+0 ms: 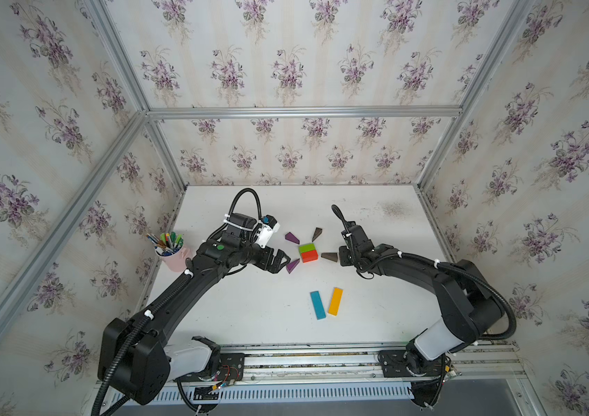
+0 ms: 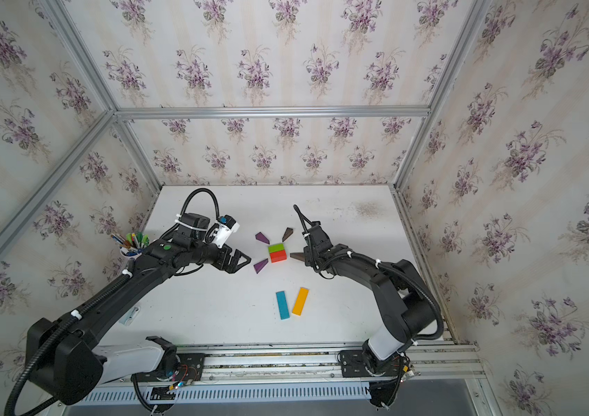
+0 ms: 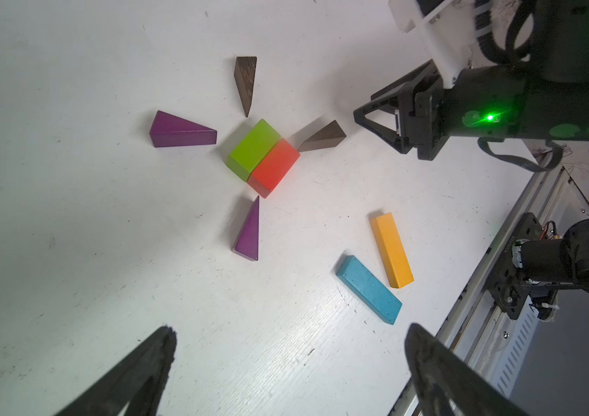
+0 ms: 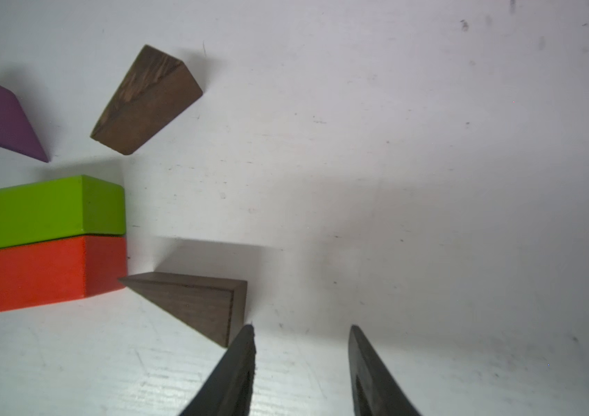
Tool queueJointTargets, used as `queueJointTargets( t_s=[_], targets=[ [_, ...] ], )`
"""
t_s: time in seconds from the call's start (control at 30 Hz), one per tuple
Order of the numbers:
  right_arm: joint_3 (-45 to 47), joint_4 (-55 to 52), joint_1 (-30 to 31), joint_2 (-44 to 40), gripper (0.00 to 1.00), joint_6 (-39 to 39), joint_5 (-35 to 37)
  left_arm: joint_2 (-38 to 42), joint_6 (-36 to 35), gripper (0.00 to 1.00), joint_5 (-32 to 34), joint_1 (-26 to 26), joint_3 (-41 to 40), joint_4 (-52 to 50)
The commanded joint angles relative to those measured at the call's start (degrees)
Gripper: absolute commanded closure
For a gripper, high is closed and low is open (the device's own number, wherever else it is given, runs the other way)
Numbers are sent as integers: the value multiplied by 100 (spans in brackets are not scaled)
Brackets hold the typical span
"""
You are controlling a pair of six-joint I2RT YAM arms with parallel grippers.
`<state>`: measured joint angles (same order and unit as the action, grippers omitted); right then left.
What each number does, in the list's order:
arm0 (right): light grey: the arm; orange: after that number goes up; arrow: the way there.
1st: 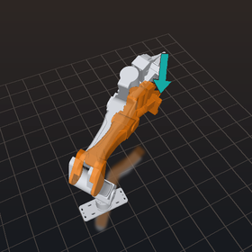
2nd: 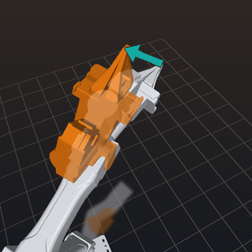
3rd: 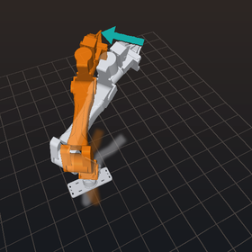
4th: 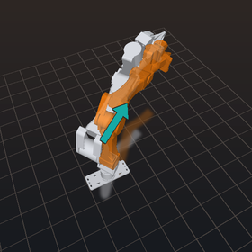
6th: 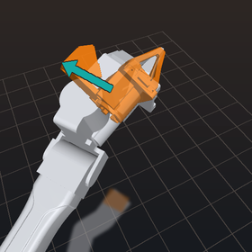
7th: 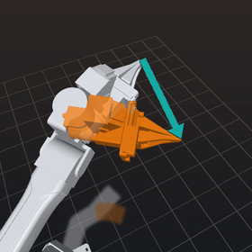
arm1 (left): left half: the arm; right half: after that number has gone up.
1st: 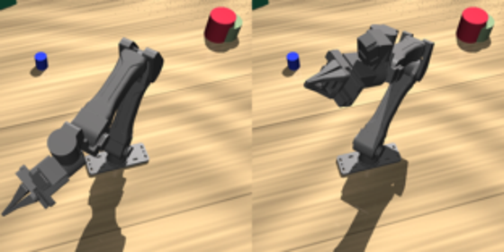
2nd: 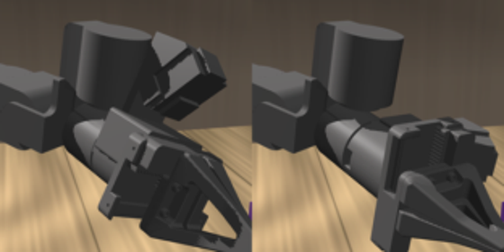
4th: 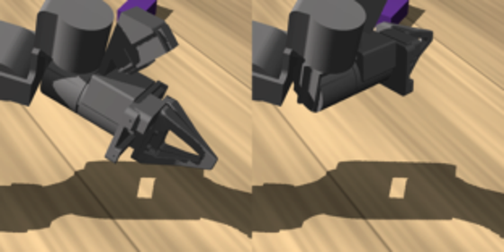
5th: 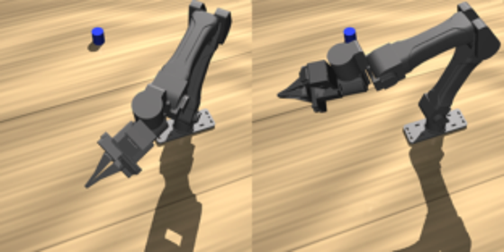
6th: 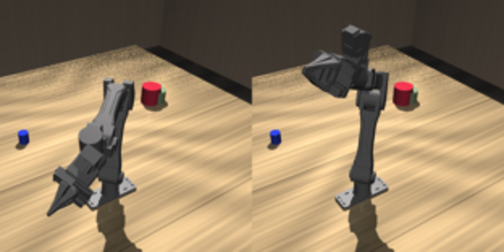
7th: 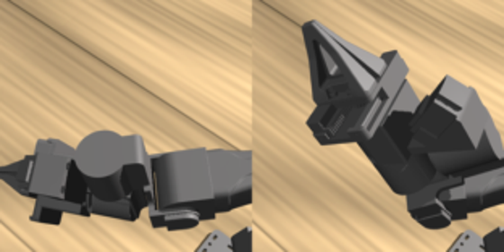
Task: Assemble a small pinwheel with building blocks
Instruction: Adjust the building block at the center of the board, then assemble the building block at the center of the board.
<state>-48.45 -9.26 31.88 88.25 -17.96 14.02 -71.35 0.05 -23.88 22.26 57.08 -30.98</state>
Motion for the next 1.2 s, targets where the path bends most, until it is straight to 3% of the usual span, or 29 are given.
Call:
queueJointTargets(
  t_s=[0.0, 0.13, 0.43, 0.53, 0.77, 1.17],
  targets=[
    [265, -127, 58, -658, 48, 50, 266, 217, 105, 0, 73, -4, -75, -55],
    [504, -576, 265, -1130, 40, -26, 19, 460, 581, 1, 173, -1, -119, -421],
    [830, -807, 1672, -1791, 41, -1433, -162, 1149, 1924, 1, 201, 3, -193, -1246],
    [649, -864, 2345, -1514, 40, -1772, -83, 1394, 2200, 1, 57, 6, -232, -1456],
    [385, -923, 3012, -676, 40, -2168, 11, 1949, 2223, 1, 487, -16, 205, -2185],
    [-85, -1386, 3554, 380, 46, -2665, 465, 2805, 2279, 1, 1230, -18, 584, -2724]
  ],
)
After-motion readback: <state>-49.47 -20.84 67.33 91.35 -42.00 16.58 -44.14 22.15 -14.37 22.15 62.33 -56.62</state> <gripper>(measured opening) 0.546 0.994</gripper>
